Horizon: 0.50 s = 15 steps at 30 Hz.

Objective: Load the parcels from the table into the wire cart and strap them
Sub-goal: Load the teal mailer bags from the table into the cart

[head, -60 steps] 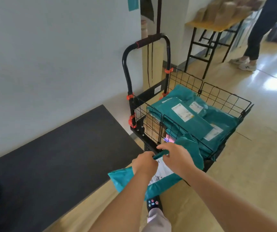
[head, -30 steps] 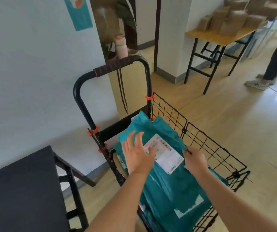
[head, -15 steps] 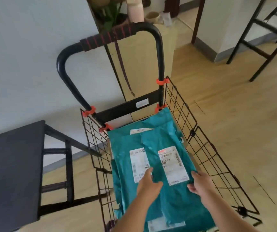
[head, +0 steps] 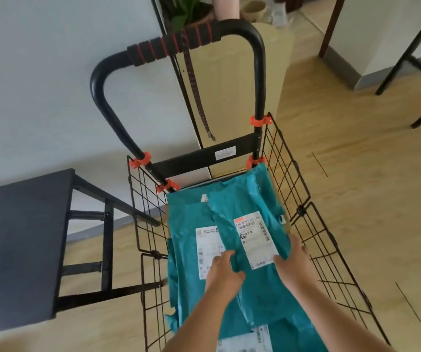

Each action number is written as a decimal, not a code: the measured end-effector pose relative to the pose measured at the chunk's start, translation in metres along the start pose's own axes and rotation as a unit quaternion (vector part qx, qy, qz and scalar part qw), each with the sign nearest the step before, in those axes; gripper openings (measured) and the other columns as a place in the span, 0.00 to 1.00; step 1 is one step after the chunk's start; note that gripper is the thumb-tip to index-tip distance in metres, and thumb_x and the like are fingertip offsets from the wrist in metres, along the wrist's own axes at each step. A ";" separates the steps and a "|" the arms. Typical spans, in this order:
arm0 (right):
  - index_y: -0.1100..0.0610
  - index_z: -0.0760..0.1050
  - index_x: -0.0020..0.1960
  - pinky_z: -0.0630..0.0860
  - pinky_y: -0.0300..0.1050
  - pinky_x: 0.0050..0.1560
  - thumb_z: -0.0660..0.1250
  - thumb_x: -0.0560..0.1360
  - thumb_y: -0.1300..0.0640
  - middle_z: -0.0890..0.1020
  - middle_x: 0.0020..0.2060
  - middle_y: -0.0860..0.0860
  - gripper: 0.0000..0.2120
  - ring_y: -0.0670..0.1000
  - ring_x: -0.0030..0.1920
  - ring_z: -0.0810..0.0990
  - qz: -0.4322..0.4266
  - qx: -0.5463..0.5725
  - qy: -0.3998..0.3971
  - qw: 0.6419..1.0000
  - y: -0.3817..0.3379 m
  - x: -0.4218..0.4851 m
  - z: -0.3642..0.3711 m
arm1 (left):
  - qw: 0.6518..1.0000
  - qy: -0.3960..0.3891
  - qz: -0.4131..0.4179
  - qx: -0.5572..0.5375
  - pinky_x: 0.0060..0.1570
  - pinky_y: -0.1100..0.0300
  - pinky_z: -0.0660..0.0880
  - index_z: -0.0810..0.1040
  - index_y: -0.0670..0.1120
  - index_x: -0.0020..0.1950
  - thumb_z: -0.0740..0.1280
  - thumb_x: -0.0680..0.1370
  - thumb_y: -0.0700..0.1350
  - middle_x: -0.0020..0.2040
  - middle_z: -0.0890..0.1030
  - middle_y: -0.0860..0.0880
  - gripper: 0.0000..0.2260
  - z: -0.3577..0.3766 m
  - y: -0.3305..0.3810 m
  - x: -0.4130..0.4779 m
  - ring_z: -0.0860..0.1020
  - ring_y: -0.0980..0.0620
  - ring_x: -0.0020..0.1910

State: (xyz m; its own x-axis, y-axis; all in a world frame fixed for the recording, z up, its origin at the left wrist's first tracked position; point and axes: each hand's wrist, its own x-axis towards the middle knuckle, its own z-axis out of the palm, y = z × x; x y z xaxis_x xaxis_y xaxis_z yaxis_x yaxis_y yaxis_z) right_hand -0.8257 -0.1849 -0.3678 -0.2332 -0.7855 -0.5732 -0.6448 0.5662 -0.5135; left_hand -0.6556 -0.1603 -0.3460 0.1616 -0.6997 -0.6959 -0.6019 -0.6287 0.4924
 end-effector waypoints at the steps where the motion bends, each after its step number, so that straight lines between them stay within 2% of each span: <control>1: 0.50 0.58 0.75 0.77 0.46 0.32 0.64 0.77 0.55 0.70 0.65 0.54 0.29 0.53 0.41 0.80 -0.012 -0.045 0.017 0.999 0.001 -0.001 0.001 | 1.000 -0.004 0.004 0.012 0.37 0.67 0.71 0.64 0.56 0.74 0.67 0.76 0.45 0.67 0.69 0.51 0.28 0.001 -0.001 0.000 0.74 0.57 0.46; 4: 0.51 0.65 0.69 0.82 0.48 0.36 0.62 0.78 0.52 0.72 0.63 0.48 0.20 0.49 0.40 0.80 -0.043 -0.132 0.015 0.990 0.008 -0.007 0.005 | 0.999 -0.013 0.007 0.036 0.39 0.64 0.74 0.64 0.57 0.74 0.65 0.75 0.45 0.65 0.69 0.52 0.28 0.002 0.000 0.000 0.75 0.54 0.47; 7: 0.53 0.69 0.67 0.83 0.49 0.39 0.61 0.80 0.52 0.74 0.61 0.47 0.16 0.48 0.41 0.81 -0.019 -0.142 0.001 0.990 0.014 -0.005 0.007 | 0.999 -0.018 -0.001 0.037 0.43 0.60 0.78 0.64 0.56 0.74 0.65 0.75 0.45 0.66 0.68 0.51 0.28 0.000 0.000 0.001 0.77 0.51 0.50; 10: 0.53 0.65 0.71 0.83 0.48 0.40 0.61 0.80 0.51 0.75 0.62 0.48 0.20 0.47 0.44 0.80 -0.013 -0.154 -0.003 0.988 0.014 -0.002 0.003 | 0.999 -0.029 -0.004 0.030 0.42 0.61 0.77 0.63 0.56 0.75 0.65 0.76 0.45 0.68 0.67 0.51 0.28 -0.002 -0.002 0.000 0.76 0.50 0.53; 13: 0.52 0.59 0.74 0.83 0.48 0.38 0.62 0.79 0.52 0.69 0.68 0.51 0.26 0.49 0.46 0.81 -0.044 -0.138 0.025 0.989 0.011 -0.002 0.001 | 0.999 -0.034 -0.010 0.024 0.36 0.63 0.74 0.62 0.56 0.75 0.64 0.76 0.44 0.69 0.67 0.50 0.29 -0.006 -0.005 -0.002 0.77 0.49 0.52; 15: 0.50 0.57 0.75 0.82 0.47 0.36 0.63 0.79 0.53 0.68 0.67 0.51 0.28 0.49 0.46 0.80 -0.075 -0.130 0.047 0.988 0.007 -0.003 -0.001 | 0.999 -0.033 -0.011 0.030 0.38 0.61 0.75 0.61 0.56 0.75 0.64 0.76 0.44 0.68 0.67 0.49 0.29 -0.012 -0.005 -0.005 0.77 0.48 0.54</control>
State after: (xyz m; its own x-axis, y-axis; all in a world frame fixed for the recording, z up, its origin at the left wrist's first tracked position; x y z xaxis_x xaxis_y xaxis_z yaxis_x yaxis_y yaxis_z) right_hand -0.8299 -0.1791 -0.3692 -0.1794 -0.8829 -0.4339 -0.8395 0.3673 -0.4004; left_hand -0.6443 -0.1577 -0.3387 0.1239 -0.6611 -0.7400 -0.6447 -0.6205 0.4464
